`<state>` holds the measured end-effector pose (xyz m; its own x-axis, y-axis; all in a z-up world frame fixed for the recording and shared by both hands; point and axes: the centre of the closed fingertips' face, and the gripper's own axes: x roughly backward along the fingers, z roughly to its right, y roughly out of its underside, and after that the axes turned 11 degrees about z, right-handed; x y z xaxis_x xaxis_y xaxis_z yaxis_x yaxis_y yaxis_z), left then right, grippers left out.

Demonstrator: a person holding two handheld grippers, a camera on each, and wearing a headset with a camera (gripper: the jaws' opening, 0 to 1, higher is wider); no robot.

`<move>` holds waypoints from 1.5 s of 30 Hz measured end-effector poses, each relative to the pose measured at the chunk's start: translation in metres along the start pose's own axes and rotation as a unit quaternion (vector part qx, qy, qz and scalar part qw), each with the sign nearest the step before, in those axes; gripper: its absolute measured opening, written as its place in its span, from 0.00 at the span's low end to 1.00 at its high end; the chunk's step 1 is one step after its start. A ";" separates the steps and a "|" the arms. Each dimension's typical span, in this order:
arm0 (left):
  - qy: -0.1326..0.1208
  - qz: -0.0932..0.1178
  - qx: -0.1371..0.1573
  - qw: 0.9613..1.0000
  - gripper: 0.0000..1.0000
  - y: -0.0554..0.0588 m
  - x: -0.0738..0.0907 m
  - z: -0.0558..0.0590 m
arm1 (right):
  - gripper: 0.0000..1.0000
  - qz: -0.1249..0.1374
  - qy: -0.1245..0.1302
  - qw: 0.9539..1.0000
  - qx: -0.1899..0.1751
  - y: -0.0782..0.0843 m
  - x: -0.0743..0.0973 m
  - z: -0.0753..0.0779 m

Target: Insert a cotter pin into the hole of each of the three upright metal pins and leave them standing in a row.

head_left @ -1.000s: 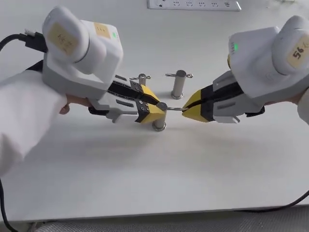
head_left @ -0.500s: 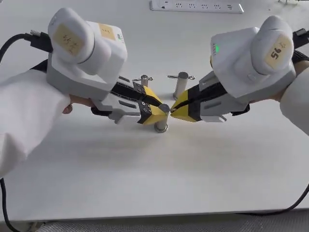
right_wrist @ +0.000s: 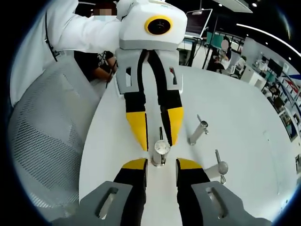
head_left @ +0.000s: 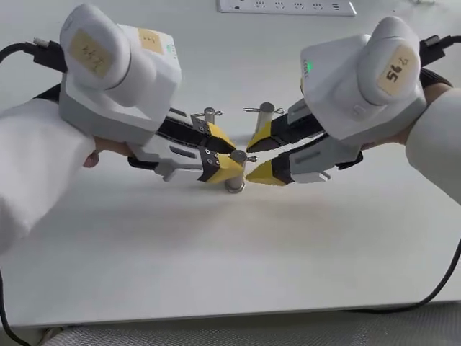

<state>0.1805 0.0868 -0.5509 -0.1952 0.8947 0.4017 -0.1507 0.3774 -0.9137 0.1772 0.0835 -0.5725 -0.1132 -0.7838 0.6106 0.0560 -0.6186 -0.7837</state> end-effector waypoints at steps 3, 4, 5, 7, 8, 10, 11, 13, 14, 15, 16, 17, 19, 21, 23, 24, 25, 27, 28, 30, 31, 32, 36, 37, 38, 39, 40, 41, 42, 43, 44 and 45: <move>-0.009 0.015 0.008 1.000 0.37 0.003 -0.002 0.003 | 0.18 0.014 0.005 1.000 -0.023 -0.001 -0.002 -0.001; -0.010 0.017 0.008 1.000 0.46 0.005 -0.001 0.004 | 0.19 0.018 0.006 0.999 -0.029 -0.002 -0.003 -0.002; -0.012 0.019 0.017 1.000 0.52 0.008 0.001 0.005 | 0.19 0.023 0.006 0.999 -0.033 -0.003 -0.003 -0.002; -0.011 0.035 0.040 0.999 0.63 0.011 0.004 0.011 | 0.19 0.032 0.007 0.999 -0.042 -0.007 -0.004 -0.003; -0.010 0.044 0.052 0.998 0.67 0.012 0.005 0.014 | 0.20 0.034 0.007 0.998 -0.045 -0.007 -0.004 -0.004; -0.013 0.059 0.067 0.996 0.78 0.012 0.006 0.016 | 0.20 0.037 0.006 0.998 -0.049 -0.009 -0.005 -0.004; -0.020 0.076 0.076 0.994 0.84 0.011 0.007 0.016 | 0.21 0.039 0.006 0.998 -0.053 -0.009 -0.006 -0.003; -0.027 0.077 0.077 0.994 0.96 0.015 0.011 0.017 | 0.21 0.034 0.007 0.998 -0.056 -0.007 -0.009 -0.002; -0.029 0.076 0.078 0.994 1.00 0.017 0.014 0.019 | 0.21 0.033 0.008 0.998 -0.059 -0.006 -0.011 -0.001; -0.031 0.075 0.076 0.994 0.99 0.019 0.015 0.020 | 0.21 0.034 0.008 0.998 -0.060 -0.006 -0.012 -0.001; -0.037 0.074 0.074 0.994 0.99 0.022 0.017 0.020 | 0.21 0.037 0.007 0.997 -0.065 -0.007 -0.013 -0.002; -0.038 0.072 0.075 0.994 0.99 0.024 0.019 0.021 | 0.20 0.038 0.008 0.997 -0.067 -0.008 -0.014 -0.002; -0.040 0.065 0.076 0.994 0.99 0.031 0.023 0.023 | 0.20 0.038 0.008 0.997 -0.072 -0.007 -0.017 -0.002; -0.041 0.057 0.080 0.994 0.99 0.037 0.026 0.025 | 0.19 0.039 0.012 0.996 -0.078 -0.006 -0.019 0.001; -0.045 0.051 0.081 0.994 0.99 0.042 0.030 0.026 | 0.18 0.039 0.015 0.996 -0.081 -0.006 -0.020 0.002; -0.045 0.049 0.082 0.994 0.99 0.043 0.031 0.026 | 0.15 0.039 0.014 0.996 -0.082 -0.006 -0.020 0.002; -0.047 0.048 0.084 0.994 0.99 0.045 0.033 0.027 | 0.12 0.040 0.013 0.996 -0.082 -0.006 -0.020 0.002; -0.051 0.051 0.090 0.993 0.99 0.045 0.037 0.027 | 0.10 0.042 0.014 0.995 -0.086 -0.006 -0.020 0.003; -0.053 0.053 0.093 0.993 0.99 0.045 0.038 0.027 | 0.10 0.043 0.014 0.995 -0.087 -0.006 -0.020 0.004; -0.059 0.056 0.095 0.992 0.99 0.045 0.041 0.026 | 0.09 0.044 0.015 0.994 -0.097 -0.007 -0.021 0.004; -0.063 0.055 0.096 0.992 0.99 0.045 0.041 0.025 | 0.09 0.045 0.013 0.993 -0.105 -0.007 -0.021 0.003; -0.066 0.055 0.096 0.992 0.99 0.045 0.043 0.025 | 0.09 0.046 0.010 0.994 -0.102 -0.007 -0.020 0.002; -0.087 0.059 0.102 0.989 0.99 0.045 0.050 0.018 | 0.08 0.044 0.008 0.995 -0.090 -0.008 -0.020 0.000; -0.088 0.059 0.104 0.989 0.99 0.044 0.050 0.018 | 0.08 0.044 0.010 0.995 -0.091 -0.008 -0.020 0.001; -0.092 0.059 0.105 0.988 0.99 0.044 0.052 0.017 | 0.08 0.044 0.013 0.994 -0.098 -0.007 -0.019 0.002; -0.094 0.059 0.105 0.988 0.99 0.044 0.053 0.016 | 0.08 0.044 0.012 0.994 -0.094 -0.007 -0.019 0.002; -0.099 0.057 0.107 0.988 0.99 0.044 0.054 0.015 | 0.08 0.041 0.013 0.995 -0.087 -0.007 -0.018 0.001; -0.102 0.055 0.110 0.987 0.99 0.045 0.055 0.014 | 0.08 0.037 0.014 0.996 -0.081 -0.005 -0.017 0.002; -0.107 0.049 0.120 0.986 0.99 0.047 0.057 0.014 | 0.08 0.033 0.011 0.997 -0.067 -0.004 -0.014 0.002; -0.108 0.046 0.123 0.985 0.99 0.049 0.058 0.013 | 0.08 0.034 0.011 0.997 -0.067 -0.004 -0.011 0.002; -0.111 0.044 0.124 0.985 0.99 0.050 0.059 0.012 | 0.08 0.036 0.012 0.997 -0.066 -0.003 -0.008 0.002; -0.113 0.043 0.126 0.985 0.99 0.051 0.059 0.012 | 0.08 0.038 0.012 0.997 -0.065 -0.004 -0.005 0.003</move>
<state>0.1493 0.1562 -0.5727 -0.4235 0.8343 0.3530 -0.3544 0.2060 -0.9121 0.1801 0.0894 -0.5725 -0.1380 -0.8258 0.5468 -0.0630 -0.5436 -0.8370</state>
